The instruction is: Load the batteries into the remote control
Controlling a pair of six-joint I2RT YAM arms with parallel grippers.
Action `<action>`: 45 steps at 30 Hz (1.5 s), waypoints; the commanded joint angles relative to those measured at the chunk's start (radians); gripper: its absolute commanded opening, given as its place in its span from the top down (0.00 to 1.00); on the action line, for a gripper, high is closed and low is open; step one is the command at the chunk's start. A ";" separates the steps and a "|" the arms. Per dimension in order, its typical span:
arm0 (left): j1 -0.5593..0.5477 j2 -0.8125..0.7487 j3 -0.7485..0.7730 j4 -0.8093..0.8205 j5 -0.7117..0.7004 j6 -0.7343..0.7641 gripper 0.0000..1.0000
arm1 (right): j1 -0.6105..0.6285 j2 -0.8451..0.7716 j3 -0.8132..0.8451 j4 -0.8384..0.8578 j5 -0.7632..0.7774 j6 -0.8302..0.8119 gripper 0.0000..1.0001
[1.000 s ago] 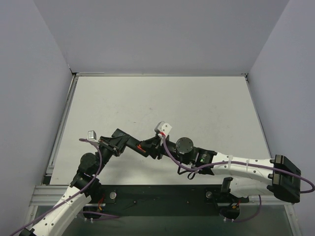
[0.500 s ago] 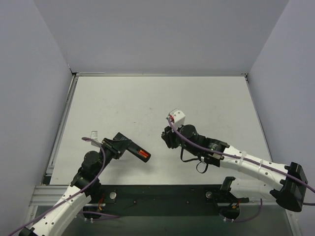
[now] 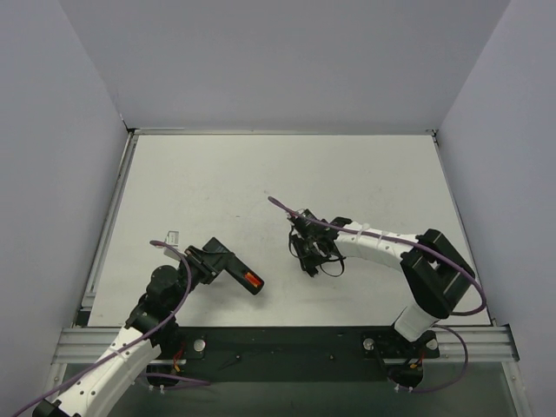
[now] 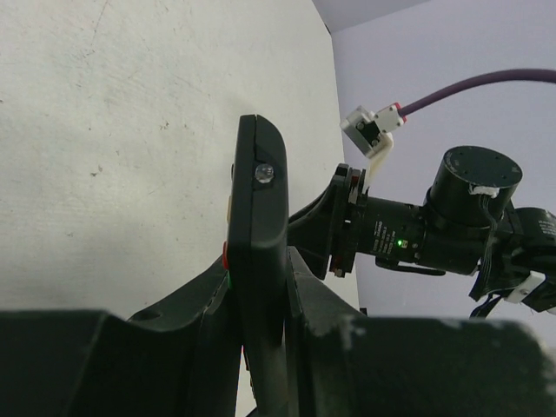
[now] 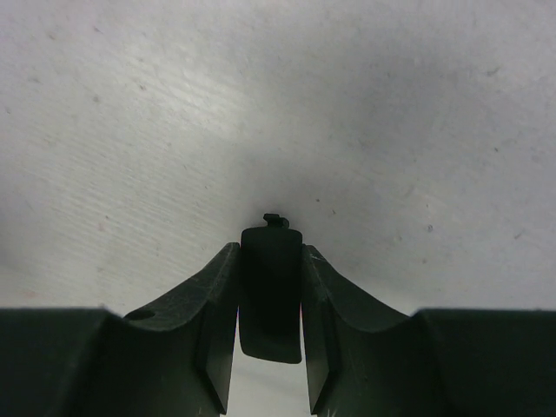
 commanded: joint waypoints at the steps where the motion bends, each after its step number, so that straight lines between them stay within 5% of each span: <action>1: 0.002 -0.020 0.000 0.039 0.023 0.030 1.00 | 0.005 0.060 0.090 -0.031 -0.031 0.004 0.78; 12: 0.004 -0.028 0.016 0.031 0.028 0.044 1.00 | 0.005 0.126 0.183 -0.223 -0.061 -0.025 0.50; 39: 0.004 -0.038 0.030 0.014 0.034 0.047 1.00 | -0.012 0.347 0.423 -0.395 -0.050 -0.063 0.53; 45: 0.004 -0.045 0.035 0.010 0.039 0.044 1.00 | -0.010 0.339 0.432 -0.393 -0.033 -0.069 0.69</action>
